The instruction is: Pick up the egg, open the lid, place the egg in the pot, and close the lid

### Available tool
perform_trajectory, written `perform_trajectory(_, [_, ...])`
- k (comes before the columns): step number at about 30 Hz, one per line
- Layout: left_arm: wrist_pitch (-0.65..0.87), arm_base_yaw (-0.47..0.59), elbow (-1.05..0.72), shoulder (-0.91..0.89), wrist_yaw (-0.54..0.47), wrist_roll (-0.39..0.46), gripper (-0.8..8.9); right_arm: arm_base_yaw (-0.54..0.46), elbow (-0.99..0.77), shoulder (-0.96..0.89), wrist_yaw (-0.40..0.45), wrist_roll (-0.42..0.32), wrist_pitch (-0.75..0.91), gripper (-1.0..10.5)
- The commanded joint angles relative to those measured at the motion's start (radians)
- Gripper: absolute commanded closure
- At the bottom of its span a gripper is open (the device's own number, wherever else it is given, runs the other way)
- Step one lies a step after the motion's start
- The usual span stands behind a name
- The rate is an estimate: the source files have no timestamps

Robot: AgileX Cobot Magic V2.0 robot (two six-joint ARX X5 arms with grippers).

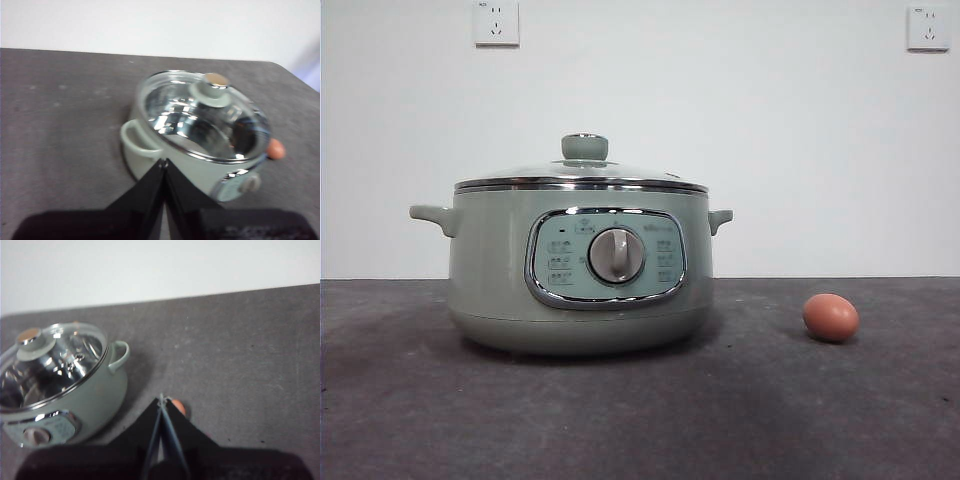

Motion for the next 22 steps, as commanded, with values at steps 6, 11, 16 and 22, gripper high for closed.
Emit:
perform_trajectory(6, [-0.164,0.003,0.217,0.127,0.055,0.098,8.2,0.001,0.245,0.149,-0.012,-0.145,-0.223,9.6])
perform_trajectory(11, [-0.266,0.003,0.301,0.175,0.053,0.147,8.2,0.001,0.301,0.203,-0.012,-0.17,-0.296,9.6])
perform_trajectory(16, [-0.288,0.003,0.32,0.193,0.054,0.155,8.15,0.001,0.311,0.227,-0.012,-0.169,-0.317,9.5])
perform_trajectory(22, [-0.29,0.003,0.32,0.199,0.054,0.153,3.25,0.001,0.314,0.232,-0.036,-0.169,-0.327,5.9])
